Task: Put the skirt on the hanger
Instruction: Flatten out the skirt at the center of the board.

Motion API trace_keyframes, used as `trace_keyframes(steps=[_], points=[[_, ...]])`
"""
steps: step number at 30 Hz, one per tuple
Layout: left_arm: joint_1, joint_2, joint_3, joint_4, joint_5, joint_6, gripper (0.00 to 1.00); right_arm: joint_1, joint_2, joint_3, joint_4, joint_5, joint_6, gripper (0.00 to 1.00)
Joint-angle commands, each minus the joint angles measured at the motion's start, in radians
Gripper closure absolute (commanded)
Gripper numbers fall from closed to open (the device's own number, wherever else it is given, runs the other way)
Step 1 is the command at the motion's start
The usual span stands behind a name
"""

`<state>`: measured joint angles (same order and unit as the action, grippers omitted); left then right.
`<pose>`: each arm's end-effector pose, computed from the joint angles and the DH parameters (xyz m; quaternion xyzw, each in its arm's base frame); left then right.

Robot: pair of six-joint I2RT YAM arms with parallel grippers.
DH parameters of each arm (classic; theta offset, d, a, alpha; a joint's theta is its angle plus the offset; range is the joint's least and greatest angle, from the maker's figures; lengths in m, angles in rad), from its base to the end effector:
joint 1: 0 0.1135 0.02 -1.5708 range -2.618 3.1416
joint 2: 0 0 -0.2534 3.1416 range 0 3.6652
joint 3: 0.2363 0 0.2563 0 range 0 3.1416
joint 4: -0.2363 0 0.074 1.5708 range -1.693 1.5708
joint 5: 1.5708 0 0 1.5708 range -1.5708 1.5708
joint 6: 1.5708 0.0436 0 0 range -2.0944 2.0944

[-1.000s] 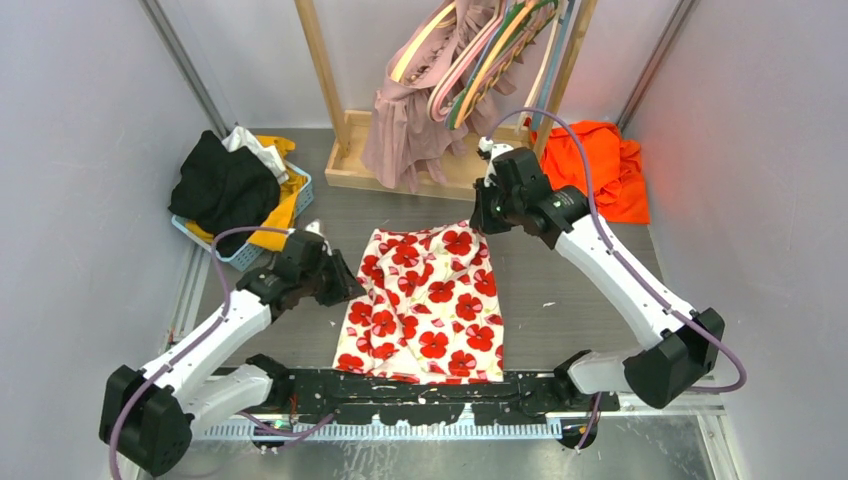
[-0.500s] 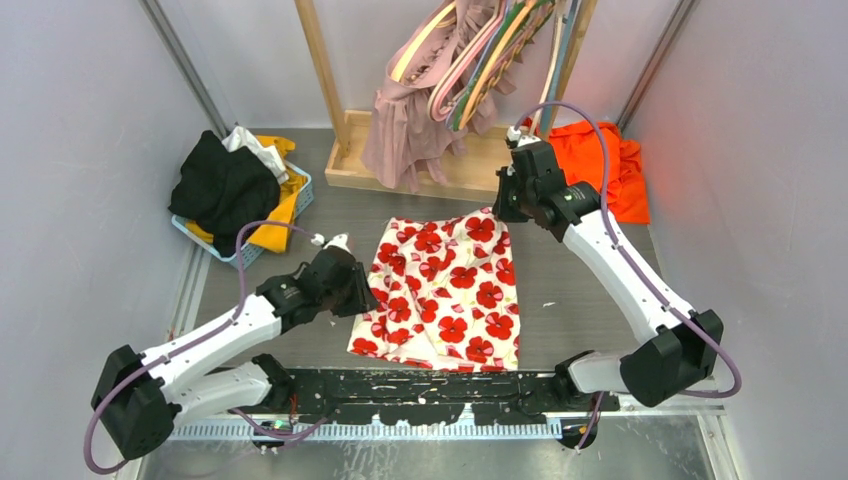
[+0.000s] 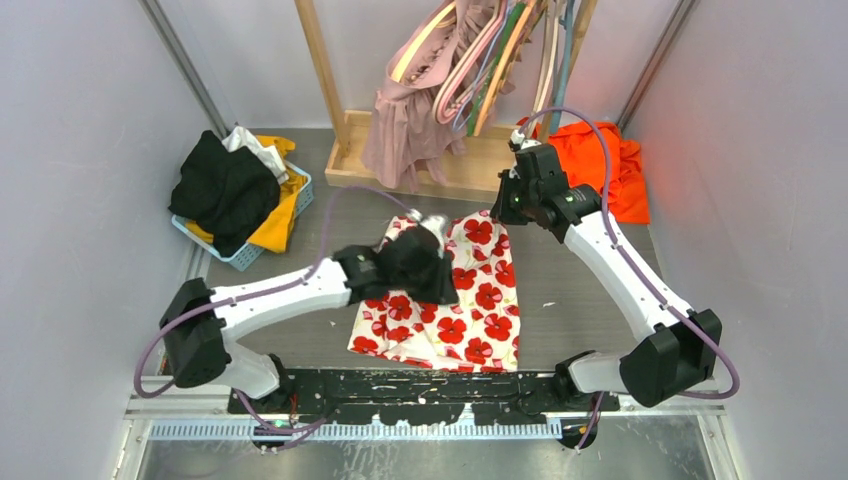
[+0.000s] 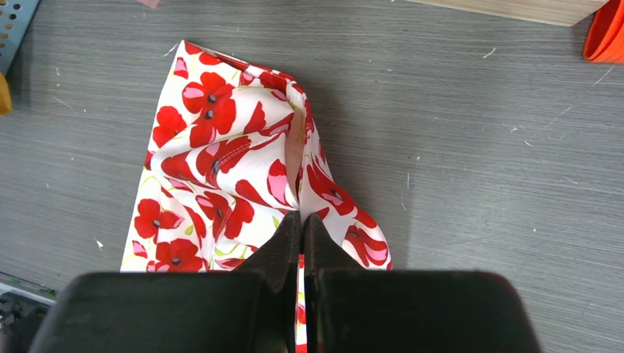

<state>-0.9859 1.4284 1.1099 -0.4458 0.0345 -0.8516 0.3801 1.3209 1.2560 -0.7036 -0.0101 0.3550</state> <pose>0.1778 -0.2713 0.2619 0.0685 0.9171 -0.3215 0.2255 0.2732 0.1096 0.3210 -0.0135 0.9205 0.1446 0.3627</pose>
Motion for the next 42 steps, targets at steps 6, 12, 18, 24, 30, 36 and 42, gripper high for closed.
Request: trace_keyframes(steps=[6, 12, 18, 24, 30, 36, 42], points=[[-0.262, 0.164, -0.039, 0.138, -0.008, 0.056, 0.15, -0.012, -0.009, 0.039, 0.039, -0.044, 0.006, 0.99], [-0.278, 0.269, -0.051, 0.222, -0.139, 0.072, 0.02, -0.021, -0.026, 0.027, 0.038, -0.064, 0.006, 0.99], [-0.306, 0.416, 0.106, 0.091, -0.238, 0.099, 0.05, -0.033, -0.037, 0.019, 0.044, -0.084, 0.005, 0.99], [-0.333, 0.490, 0.177, 0.021, -0.255, 0.078, 0.19, -0.041, -0.043, 0.012, 0.052, -0.101, 0.005, 0.99], [-0.353, 0.528, 0.176, -0.029, -0.248, 0.030, 0.43, -0.046, -0.042, 0.008, 0.059, -0.111, 0.004, 0.99], [-0.373, 0.576, 0.188, -0.027, -0.199, 0.002, 0.81, -0.048, -0.041, 0.005, 0.065, -0.122, 0.007, 0.99], [-0.380, 0.537, 0.184, -0.042, -0.199, -0.006, 0.99, -0.049, -0.040, 0.006, 0.067, -0.130, 0.010, 0.99]])
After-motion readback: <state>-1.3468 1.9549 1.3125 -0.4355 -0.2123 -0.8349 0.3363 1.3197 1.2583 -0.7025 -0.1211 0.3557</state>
